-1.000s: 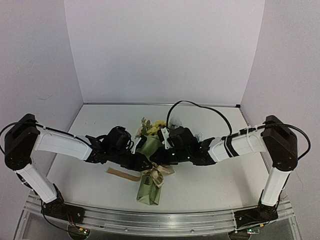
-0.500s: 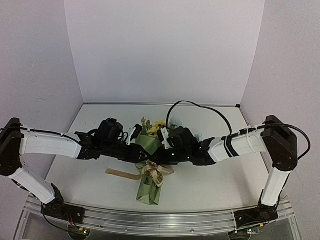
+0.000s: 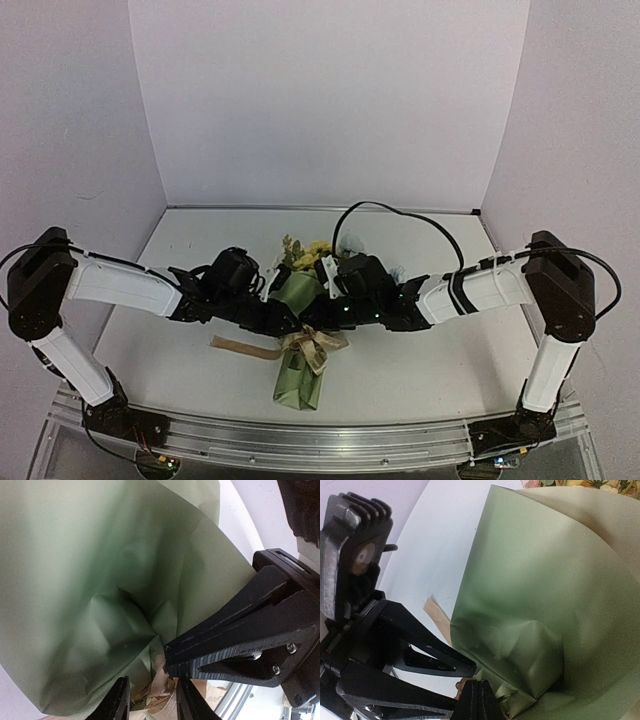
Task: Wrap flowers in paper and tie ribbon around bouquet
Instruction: Cross the half-tied ribbon over the folded bouquet, then tie the half-tied ribbon around the folded bouquet.
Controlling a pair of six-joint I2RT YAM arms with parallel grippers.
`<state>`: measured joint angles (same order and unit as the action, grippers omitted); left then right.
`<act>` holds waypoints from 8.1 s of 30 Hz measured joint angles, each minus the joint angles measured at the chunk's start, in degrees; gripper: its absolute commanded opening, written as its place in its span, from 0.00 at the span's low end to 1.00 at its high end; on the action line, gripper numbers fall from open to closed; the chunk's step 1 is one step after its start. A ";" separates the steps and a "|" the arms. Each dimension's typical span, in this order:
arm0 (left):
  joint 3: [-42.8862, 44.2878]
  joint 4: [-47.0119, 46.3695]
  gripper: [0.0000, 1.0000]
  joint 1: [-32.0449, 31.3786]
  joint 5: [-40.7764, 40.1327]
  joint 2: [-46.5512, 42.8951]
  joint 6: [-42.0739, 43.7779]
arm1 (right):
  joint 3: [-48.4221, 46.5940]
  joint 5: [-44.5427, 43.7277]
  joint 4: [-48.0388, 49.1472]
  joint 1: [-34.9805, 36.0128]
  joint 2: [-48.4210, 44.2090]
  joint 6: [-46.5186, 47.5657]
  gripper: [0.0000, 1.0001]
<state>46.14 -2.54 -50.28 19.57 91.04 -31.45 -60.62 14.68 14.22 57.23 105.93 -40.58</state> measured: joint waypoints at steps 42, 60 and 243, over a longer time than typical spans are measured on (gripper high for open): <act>1.23 -0.95 0.00 -0.99 -1.45 0.43 -4.56 | -2.42 -23.92 -27.37 13.46 -10.62 5.26 0.47; 1.23 -0.43 0.00 -1.05 -1.81 -0.26 -5.11 | -10.77 -28.33 -35.04 17.36 -0.79 5.26 0.38; -5.38 8.97 0.00 -0.87 -12.75 -9.02 -7.77 | 0.68 -22.64 -37.78 11.47 -12.97 -2.53 0.54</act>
<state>40.77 6.43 -51.16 6.82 82.02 -39.22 -59.94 -7.97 -23.57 68.70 92.96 -43.11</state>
